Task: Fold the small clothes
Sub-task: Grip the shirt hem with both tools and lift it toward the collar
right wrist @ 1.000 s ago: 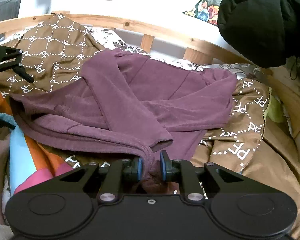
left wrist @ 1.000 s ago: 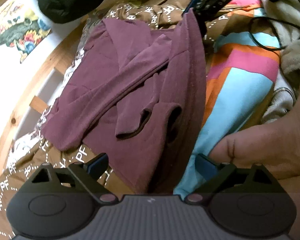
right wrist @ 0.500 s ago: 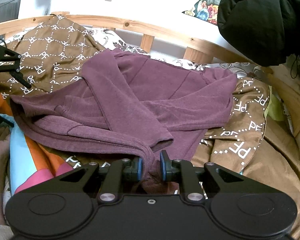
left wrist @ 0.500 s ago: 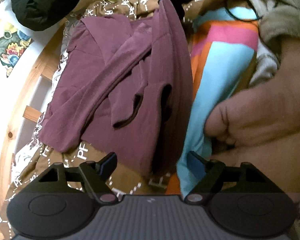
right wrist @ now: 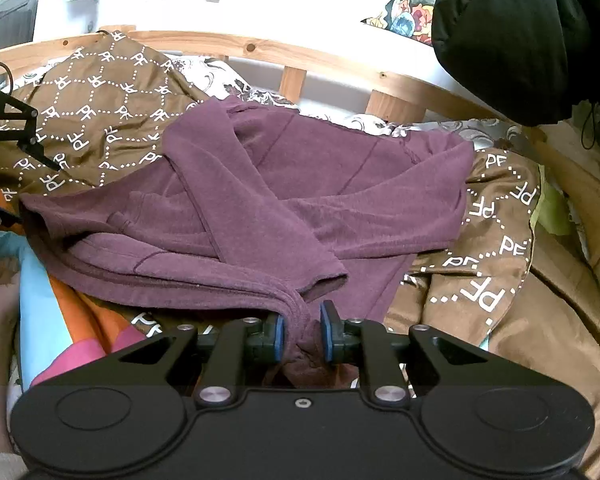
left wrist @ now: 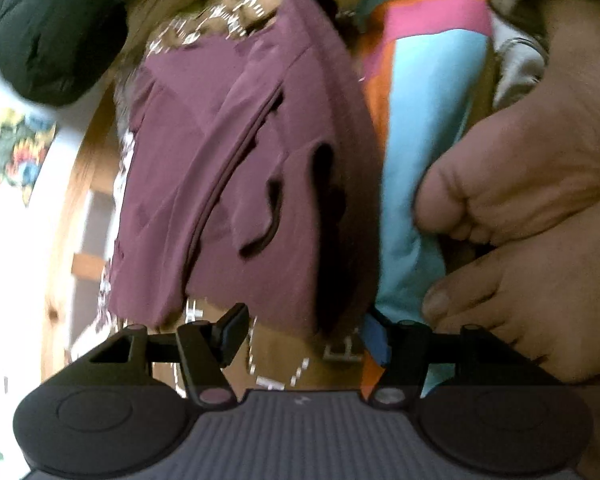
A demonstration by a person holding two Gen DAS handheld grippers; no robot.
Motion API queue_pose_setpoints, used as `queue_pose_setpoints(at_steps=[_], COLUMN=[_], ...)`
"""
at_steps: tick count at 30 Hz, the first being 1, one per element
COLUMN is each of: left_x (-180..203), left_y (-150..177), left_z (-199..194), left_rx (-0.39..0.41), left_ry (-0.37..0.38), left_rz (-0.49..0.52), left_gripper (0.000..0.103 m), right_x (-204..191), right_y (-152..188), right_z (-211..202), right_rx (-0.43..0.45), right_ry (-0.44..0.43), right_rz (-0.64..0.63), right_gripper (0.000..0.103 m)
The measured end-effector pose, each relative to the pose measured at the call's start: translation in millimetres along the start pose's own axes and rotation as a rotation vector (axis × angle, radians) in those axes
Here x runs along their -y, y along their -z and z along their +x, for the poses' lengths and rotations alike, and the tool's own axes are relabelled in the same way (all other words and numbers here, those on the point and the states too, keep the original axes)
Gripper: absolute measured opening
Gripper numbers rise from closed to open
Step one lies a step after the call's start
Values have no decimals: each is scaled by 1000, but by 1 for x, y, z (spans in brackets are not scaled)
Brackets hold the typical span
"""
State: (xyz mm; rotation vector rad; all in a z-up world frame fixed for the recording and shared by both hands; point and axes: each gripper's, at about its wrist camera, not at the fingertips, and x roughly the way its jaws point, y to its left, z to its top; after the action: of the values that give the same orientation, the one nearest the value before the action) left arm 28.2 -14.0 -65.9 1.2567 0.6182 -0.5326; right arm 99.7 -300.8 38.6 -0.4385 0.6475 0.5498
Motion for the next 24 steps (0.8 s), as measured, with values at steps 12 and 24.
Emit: queue_pose_setpoints(at_steps=[12,24], left_x=[18,-25], left_y=[0,22], left_z=[7,-45], left_rx=[116,129], left_ry=[-67,-228], left_rz=[77,-279], left_gripper=[6,3], right_x=[-18,-26], right_y=[14,7], right_z=[14,-37], right_rx=[-206,-74], right_ry=[-17,27], right_rz=[-214,-313], right_gripper=[39,15])
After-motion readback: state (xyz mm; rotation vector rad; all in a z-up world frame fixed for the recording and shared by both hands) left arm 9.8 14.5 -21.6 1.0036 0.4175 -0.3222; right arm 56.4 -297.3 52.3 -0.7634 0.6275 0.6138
